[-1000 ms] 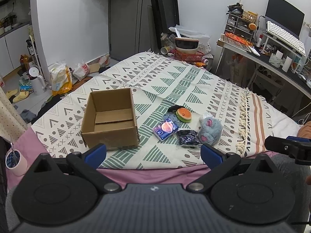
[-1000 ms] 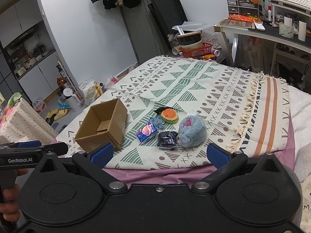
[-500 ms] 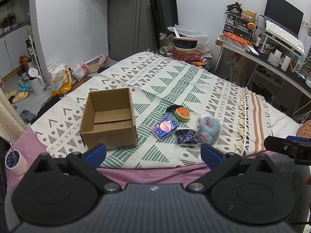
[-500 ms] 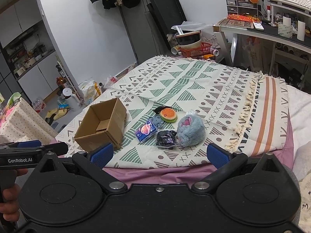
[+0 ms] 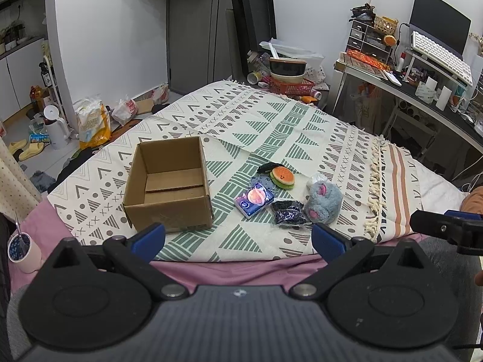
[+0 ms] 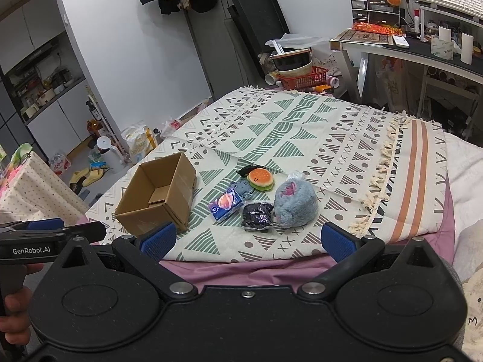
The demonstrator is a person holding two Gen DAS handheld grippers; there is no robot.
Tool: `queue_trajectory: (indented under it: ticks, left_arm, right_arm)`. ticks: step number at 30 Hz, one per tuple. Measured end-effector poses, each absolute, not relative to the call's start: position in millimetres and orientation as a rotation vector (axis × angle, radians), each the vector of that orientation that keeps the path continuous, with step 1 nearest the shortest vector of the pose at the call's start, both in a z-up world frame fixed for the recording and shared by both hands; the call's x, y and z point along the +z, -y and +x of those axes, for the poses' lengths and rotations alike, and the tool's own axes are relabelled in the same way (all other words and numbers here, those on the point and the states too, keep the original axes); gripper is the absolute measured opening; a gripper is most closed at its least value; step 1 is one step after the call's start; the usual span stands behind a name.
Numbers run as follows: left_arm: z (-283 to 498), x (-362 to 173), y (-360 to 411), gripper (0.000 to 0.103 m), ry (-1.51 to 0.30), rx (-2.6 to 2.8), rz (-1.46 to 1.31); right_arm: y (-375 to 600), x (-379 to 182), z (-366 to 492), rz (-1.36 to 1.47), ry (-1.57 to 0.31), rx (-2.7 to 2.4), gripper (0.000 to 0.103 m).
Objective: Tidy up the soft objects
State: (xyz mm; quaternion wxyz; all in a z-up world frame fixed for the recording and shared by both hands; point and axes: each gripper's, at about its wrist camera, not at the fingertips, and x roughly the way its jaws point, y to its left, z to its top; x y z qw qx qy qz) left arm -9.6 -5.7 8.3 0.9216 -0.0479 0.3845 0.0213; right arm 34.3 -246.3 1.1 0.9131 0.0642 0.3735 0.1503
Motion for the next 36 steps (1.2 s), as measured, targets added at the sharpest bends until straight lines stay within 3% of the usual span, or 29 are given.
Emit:
queue_trajectory:
  ticks: [36]
  left_arm:
    - [40,-15,22,0.102,-0.806,-0.009,-0.111]
  right_arm:
    - [268,-21,82,0.180,-0.805,0.261,0.103]
